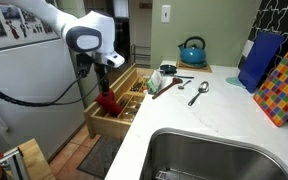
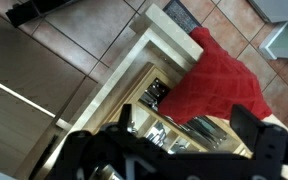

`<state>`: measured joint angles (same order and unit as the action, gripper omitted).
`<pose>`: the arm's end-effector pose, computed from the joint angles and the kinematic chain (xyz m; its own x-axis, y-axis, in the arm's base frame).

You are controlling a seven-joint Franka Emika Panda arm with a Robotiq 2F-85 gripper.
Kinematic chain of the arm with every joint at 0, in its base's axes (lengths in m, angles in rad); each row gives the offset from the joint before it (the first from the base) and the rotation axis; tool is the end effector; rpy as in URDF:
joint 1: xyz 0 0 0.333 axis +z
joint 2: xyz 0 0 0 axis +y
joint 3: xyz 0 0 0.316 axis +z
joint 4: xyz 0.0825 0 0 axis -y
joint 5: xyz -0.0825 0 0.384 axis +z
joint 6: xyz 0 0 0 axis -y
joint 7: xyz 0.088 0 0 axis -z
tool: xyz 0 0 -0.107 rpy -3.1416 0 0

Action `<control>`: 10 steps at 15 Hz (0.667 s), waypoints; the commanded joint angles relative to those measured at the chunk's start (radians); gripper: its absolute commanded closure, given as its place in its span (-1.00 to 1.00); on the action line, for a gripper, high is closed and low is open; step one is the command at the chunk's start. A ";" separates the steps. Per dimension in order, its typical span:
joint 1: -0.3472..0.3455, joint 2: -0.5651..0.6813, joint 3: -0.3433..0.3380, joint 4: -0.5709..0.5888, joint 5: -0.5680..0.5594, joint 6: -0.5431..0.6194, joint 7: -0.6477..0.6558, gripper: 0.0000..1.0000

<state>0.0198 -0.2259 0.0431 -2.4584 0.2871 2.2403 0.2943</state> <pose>0.4514 0.0367 0.3830 0.9175 -0.3912 -0.0724 -0.3976 -0.8951 -0.2018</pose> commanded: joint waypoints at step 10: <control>0.013 0.421 -0.007 0.151 0.237 0.200 0.129 -1.00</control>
<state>0.0230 0.1163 0.0374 -2.3508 0.5303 2.4279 0.3565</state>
